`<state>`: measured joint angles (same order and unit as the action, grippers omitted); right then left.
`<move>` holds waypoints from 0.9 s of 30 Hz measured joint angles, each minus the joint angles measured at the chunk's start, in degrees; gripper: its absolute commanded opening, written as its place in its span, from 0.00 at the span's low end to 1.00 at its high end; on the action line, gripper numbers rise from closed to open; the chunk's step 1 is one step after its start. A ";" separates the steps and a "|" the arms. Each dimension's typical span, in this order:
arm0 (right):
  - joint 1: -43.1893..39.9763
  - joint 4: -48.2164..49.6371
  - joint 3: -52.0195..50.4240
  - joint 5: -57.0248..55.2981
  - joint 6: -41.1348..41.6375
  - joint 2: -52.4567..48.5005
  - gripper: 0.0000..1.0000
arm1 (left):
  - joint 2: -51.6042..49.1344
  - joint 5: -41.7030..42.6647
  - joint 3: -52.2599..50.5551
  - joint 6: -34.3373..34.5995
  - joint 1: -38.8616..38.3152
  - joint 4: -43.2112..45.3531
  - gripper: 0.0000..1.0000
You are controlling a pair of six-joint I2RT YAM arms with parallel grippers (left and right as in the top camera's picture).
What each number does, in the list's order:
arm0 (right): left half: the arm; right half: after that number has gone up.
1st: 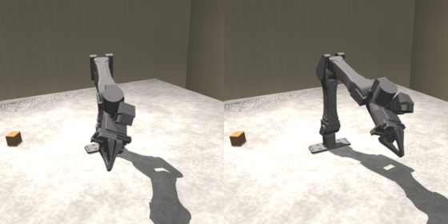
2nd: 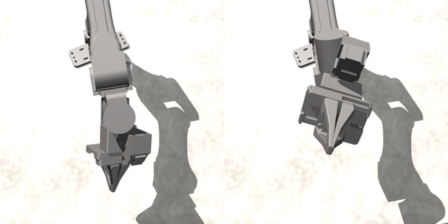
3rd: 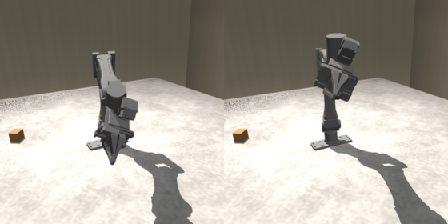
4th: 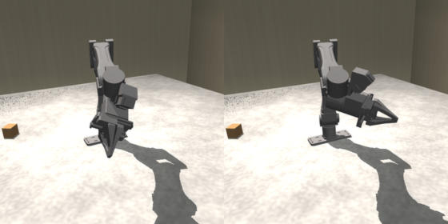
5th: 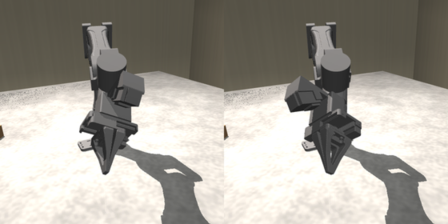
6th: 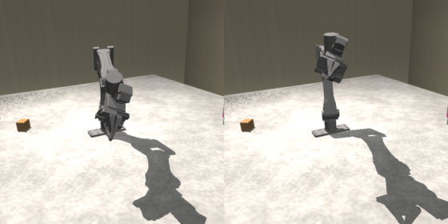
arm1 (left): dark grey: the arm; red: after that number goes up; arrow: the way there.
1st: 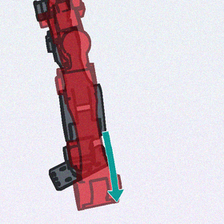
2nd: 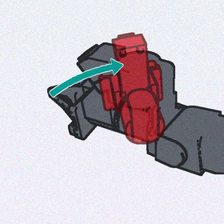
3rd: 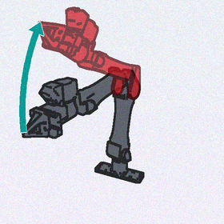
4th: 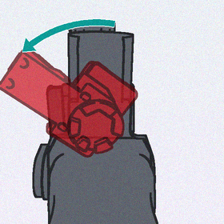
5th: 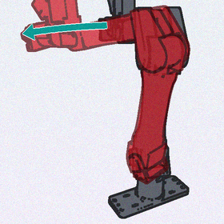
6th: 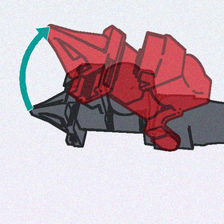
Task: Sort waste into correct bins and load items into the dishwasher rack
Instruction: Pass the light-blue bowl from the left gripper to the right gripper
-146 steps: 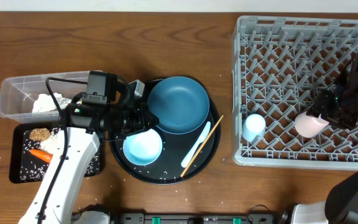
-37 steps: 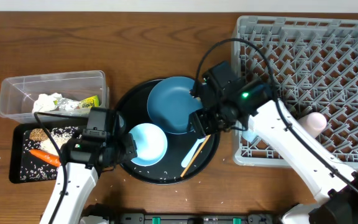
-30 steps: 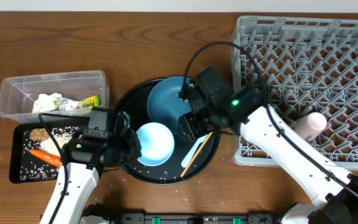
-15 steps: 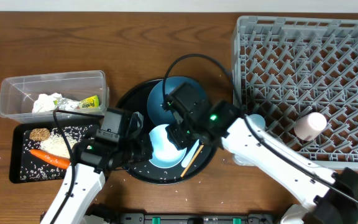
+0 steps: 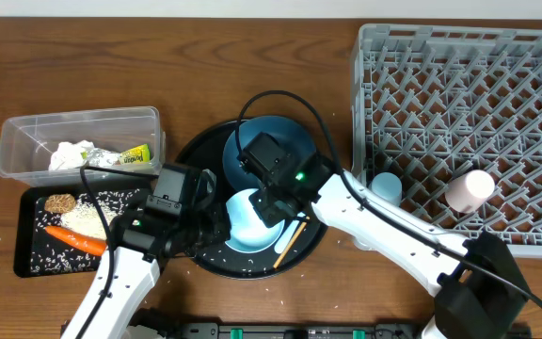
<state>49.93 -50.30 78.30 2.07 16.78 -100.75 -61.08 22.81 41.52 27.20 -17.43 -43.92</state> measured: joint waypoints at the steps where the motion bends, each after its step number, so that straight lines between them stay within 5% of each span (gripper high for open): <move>1: 0.04 -0.09 0.09 -0.13 -0.02 0.00 0.01 | 0.00 -0.26 0.00 0.00 0.00 0.00 0.06; 6: -0.04 -1.38 1.53 -1.07 -0.02 0.22 0.01 | 0.11 0.24 0.42 -0.02 0.00 1.01 0.17; 12: -2.27 -2.75 3.67 -1.55 0.04 5.22 0.01 | 0.11 6.56 4.83 -0.22 0.04 4.74 0.62; 16: -4.61 -4.63 4.79 -1.66 0.04 9.57 0.01 | 0.11 8.07 13.33 -0.09 0.02 6.12 0.82; 25: -13.53 -13.29 4.96 -6.25 -0.02 15.80 0.01 | 1.07 5.70 19.17 -0.22 0.13 5.60 0.87; 27: -17.62 -16.96 4.96 -9.88 -0.59 17.68 0.01 | 1.07 4.00 19.17 -0.70 0.46 4.52 0.97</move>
<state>32.32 -67.26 83.26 -7.81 16.19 -83.07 -60.01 26.81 60.69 26.50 -16.97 -39.40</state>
